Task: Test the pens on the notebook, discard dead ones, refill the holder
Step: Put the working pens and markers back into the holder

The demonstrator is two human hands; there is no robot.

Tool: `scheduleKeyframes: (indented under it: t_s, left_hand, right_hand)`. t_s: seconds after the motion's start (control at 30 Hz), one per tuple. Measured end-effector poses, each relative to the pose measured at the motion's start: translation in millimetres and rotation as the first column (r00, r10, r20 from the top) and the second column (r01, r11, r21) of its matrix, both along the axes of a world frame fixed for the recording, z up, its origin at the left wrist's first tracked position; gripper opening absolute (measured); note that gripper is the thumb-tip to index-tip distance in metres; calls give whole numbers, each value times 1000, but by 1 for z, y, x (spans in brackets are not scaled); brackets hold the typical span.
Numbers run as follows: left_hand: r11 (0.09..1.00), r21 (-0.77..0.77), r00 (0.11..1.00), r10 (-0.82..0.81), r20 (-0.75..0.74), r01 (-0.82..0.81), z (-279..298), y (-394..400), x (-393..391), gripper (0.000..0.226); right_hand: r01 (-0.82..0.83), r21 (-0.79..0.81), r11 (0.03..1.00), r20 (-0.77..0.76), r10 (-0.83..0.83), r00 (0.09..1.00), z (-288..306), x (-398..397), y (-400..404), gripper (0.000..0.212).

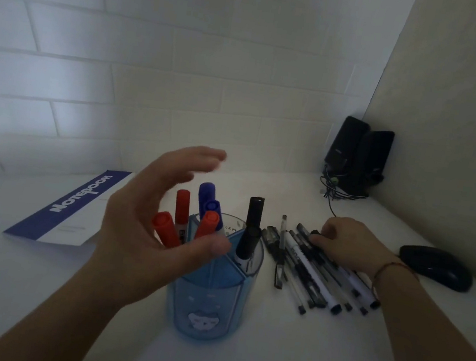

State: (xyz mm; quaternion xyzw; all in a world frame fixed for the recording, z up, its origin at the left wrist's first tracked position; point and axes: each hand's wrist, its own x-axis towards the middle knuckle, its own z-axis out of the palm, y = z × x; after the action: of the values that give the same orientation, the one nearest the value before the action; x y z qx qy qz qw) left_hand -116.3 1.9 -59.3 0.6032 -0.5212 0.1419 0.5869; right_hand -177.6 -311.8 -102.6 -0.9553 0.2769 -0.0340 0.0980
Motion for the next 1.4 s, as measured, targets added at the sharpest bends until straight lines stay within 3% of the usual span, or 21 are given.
scheduleKeyframes:
  t_s: [0.1,0.2,0.27,0.33,0.4,0.53,0.6,0.67,0.73,0.8,0.87,0.93,1.03,1.1,1.17,1.2,1.4]
  left_hand:
    - [987,156,978,7,207,-41,10,-1,0,47]
    - [977,191,977,58,207,-99,13,-4,-1,40]
    - [979,170,977,79,197,-113,13,-5,-2,30]
    - [979,155,970,96,224,-133,13,-6,-2,25]
    - [976,164,955,92,282,-143,13,-8,-4,28]
    - [956,160,903,165,396,-245,11,-12,-3,18]
    - [950,142,913,213,348,-276,11,-11,-2,12]
    - [943,128,924,263,277,-306,11,-11,-3,12]
    - [929,130,918,307,252,-346,11,-12,-6,11]
    - [914,138,899,334,282,-382,10,-14,-10,12]
    - [914,133,890,325,321,-383,9,-15,-11,14]
    - [909,124,879,339,334,-398,8,-14,-13,23]
    - [909,137,900,353,254,-395,9,-14,-15,41]
    - [911,203,917,304,259,-360,9,-14,-13,44]
    - [902,248,908,266,323,-353,9,-15,-9,44]
    - [902,256,906,253,339,-347,9,-15,-7,43]
    - [910,186,891,291,348,-370,13,-19,-8,43]
  right_hand:
    - [25,69,997,56,-29,998,5,0,1,47]
    - [10,106,994,135,-25,990,26,-5,7,44]
    - [-50,220,974,285,-15,958,48,-7,16,32]
    - [-214,391,895,528,-28,849,74,-13,37,12]
    - [-437,449,779,724,-31,689,99,-23,65,20]
    - [-724,264,637,909,88,408,126,-40,111,15]
    - [-761,191,620,926,143,349,126,-41,121,16]
    - [-742,166,649,892,221,393,120,-37,125,15]
    - [-693,128,710,791,348,503,110,-30,125,6]
    - [-642,29,766,629,485,608,101,-25,125,18]
    - [-678,15,735,549,561,620,98,-25,126,24]
    - [-713,99,695,619,518,591,98,-24,121,23]
    - [-603,303,738,699,258,667,88,-16,93,19]
    - [-394,140,908,507,276,817,67,-7,65,7]
    - [-250,-89,964,180,263,948,44,-3,45,4]
    - [-224,-103,969,83,232,969,35,-1,39,7]
    - [-229,-68,971,2,229,973,10,8,44,18]
